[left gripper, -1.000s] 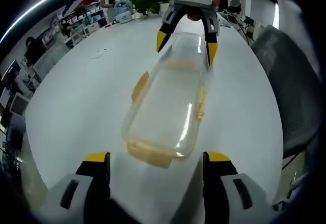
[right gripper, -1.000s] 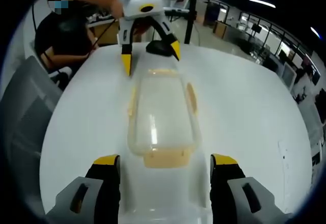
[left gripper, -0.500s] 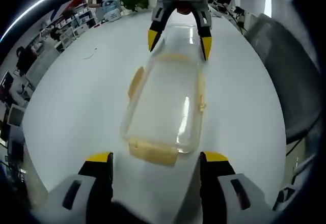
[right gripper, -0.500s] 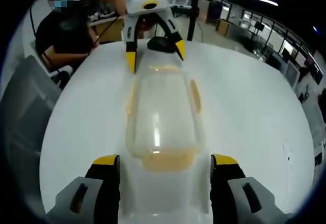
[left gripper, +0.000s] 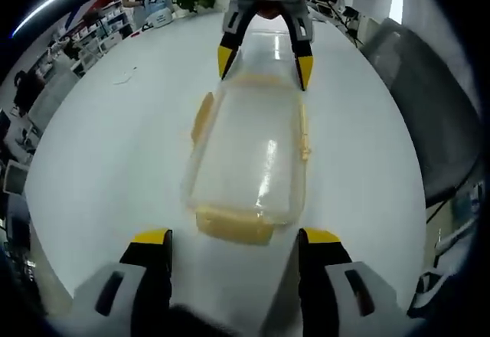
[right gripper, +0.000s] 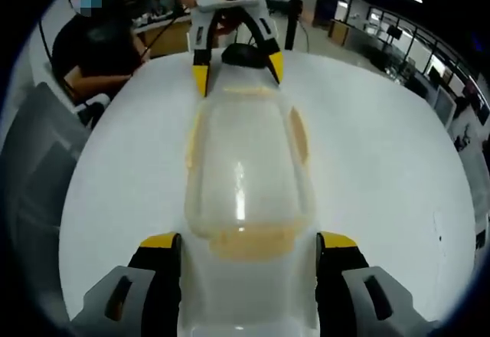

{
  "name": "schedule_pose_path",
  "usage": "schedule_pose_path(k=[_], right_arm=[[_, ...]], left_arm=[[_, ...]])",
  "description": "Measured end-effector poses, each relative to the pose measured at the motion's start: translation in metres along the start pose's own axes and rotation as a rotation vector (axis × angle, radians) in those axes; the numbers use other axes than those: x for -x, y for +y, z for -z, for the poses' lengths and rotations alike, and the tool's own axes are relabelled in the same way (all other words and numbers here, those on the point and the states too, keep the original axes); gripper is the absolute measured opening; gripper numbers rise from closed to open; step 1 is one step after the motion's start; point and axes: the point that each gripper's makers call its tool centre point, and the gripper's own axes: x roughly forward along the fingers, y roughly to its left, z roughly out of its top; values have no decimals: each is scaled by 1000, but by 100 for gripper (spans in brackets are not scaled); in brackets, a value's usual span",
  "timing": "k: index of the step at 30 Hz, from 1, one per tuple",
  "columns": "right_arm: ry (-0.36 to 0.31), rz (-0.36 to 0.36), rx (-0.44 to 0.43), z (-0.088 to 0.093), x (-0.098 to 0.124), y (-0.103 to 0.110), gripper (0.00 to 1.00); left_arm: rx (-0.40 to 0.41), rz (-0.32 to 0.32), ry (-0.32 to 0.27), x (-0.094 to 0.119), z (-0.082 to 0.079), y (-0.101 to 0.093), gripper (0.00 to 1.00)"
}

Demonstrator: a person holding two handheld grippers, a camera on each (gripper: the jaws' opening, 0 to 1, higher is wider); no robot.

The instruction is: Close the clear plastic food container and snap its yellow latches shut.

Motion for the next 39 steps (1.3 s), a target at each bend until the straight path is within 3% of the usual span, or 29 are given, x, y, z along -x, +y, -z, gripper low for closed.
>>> schedule_pose_path(k=[7,12,18,23,26,31,33,35,39], right_arm=[[6,-17,-15,0,-2,0,71],[13,-22,-8,0,-1,-2,68],[18,-42,18,-1,0,1,54],[20,-29,3,-2,0,-1,52],[16,-25,-5,0,0,-3,49],[19,-32,5,0,1,-1,46],[28,-33,12,3,4,-1,39],[21,-49,24,5,4,3,39],[31,-43,22,5,1,2,39]], left_arm=[[-12,59,5,-3,-1,0,68],[-33,96,2,-5,-4,-3,62],[-50,120,0,-6,-6,-2,58],[-101,148,-18,-7,-9,-7,53],[-68,132,-23,-8,-9,-3,49],[-86,137,-17,-8,-9,-6,49],[-105,147,-12,-9,-8,-7,47],[-115,155,-12,-7,-8,-9,40],[-99,147,-23,-6,-8,-10,40]])
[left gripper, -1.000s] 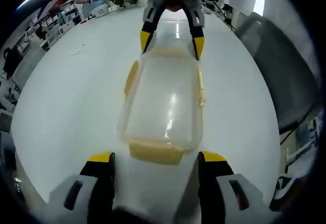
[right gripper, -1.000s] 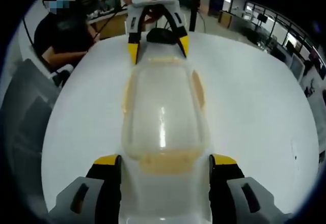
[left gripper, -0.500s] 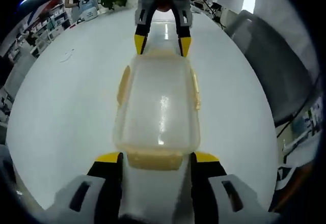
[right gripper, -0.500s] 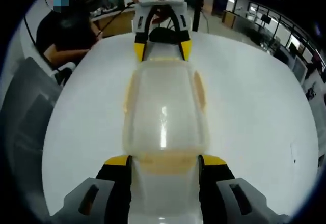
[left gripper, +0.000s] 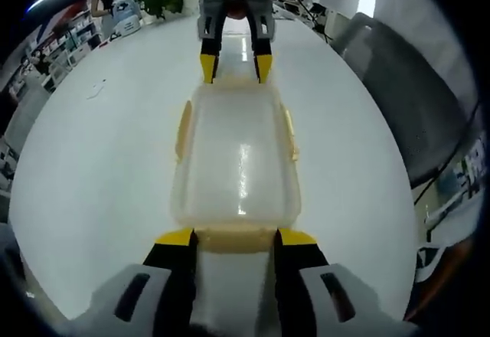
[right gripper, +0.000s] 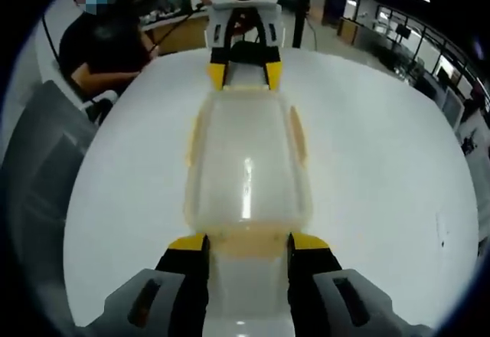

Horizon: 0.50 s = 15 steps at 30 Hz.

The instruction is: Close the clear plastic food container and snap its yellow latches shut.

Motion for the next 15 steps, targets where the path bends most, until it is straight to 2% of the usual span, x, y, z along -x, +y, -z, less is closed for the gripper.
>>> schedule_pose_path(k=[7,11,15], right_arm=[[16,-1,0,-2,0,-1,40],[86,-4,12,-3,-1,-1,40],[117,-8,15,-4,-2,-2,41]], left_arm=[[8,-8,24,1,-1,2,40],[12,-13,47,1,-1,2,40],[11,-15,44,1,0,2,40]])
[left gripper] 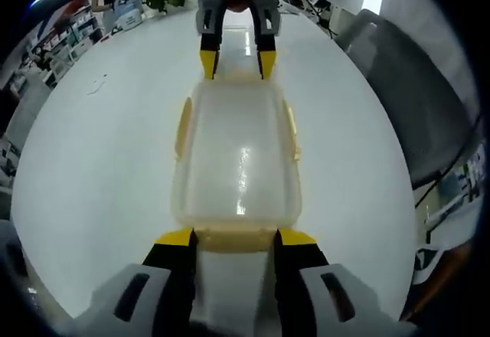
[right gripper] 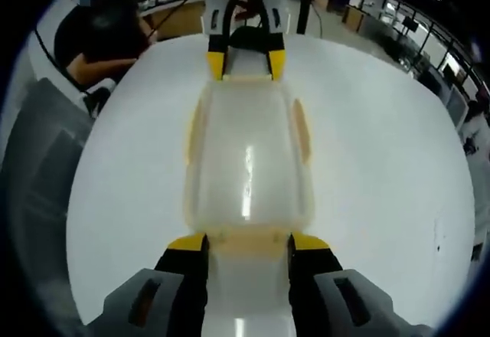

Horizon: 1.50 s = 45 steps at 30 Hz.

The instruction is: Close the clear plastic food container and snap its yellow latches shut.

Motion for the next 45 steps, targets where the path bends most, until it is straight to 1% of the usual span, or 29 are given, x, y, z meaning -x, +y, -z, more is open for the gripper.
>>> schedule_pose_path(k=[6,11,15,17,18,19,22,26,31,35,38,45], right_arm=[[18,-3,-2,1,1,0,41],[46,1,-1,1,1,0,40],[39,2,-6,3,2,0,39],[55,8,-17,2,2,0,39],[61,9,-16,2,1,0,39],[73,12,-13,2,1,1,39],[67,8,-13,3,2,0,39],[65,10,-6,4,3,0,39],[70,-6,-13,6,5,5,39],[64,-8,-15,7,9,5,39],[55,-5,-14,7,13,3,39],[40,7,-13,8,23,1,39]], left_arm=[[-7,-1,-7,0,0,0,40],[-4,-9,4,0,0,-1,40],[12,-16,-1,0,1,0,39],[9,-23,2,0,0,-1,39],[22,-30,9,1,1,-1,39],[15,-32,9,1,0,-1,39],[20,-33,29,1,0,-1,39],[29,-38,36,1,-1,-3,39],[20,-36,49,-1,-3,-7,39],[20,-41,52,1,-6,-8,39],[15,-54,58,5,-9,-6,39],[3,-64,64,13,-19,-1,39]])
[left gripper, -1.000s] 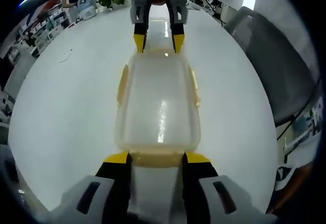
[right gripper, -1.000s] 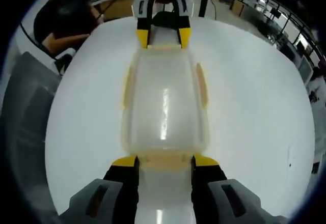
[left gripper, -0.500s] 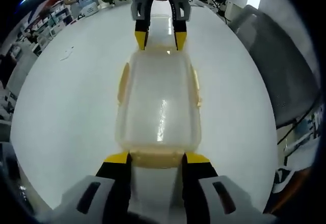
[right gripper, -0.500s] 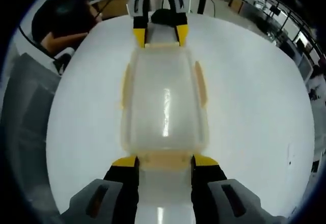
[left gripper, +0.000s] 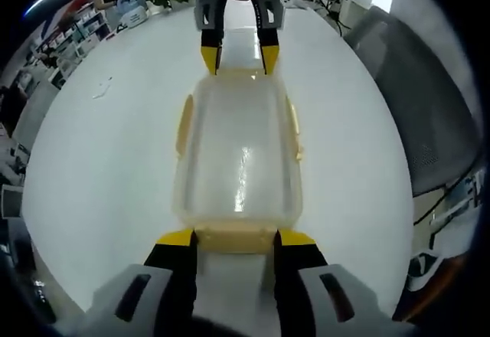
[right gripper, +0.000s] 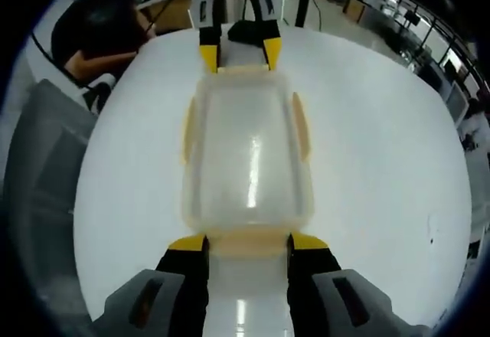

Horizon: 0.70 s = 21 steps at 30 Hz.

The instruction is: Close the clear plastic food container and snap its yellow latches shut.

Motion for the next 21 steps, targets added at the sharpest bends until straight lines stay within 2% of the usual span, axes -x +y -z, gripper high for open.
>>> schedule_pose_path(k=[21], right_arm=[[-25,16,-6,6,28,2,38]], left_arm=[[-37,-27,10,19,-27,1,39]])
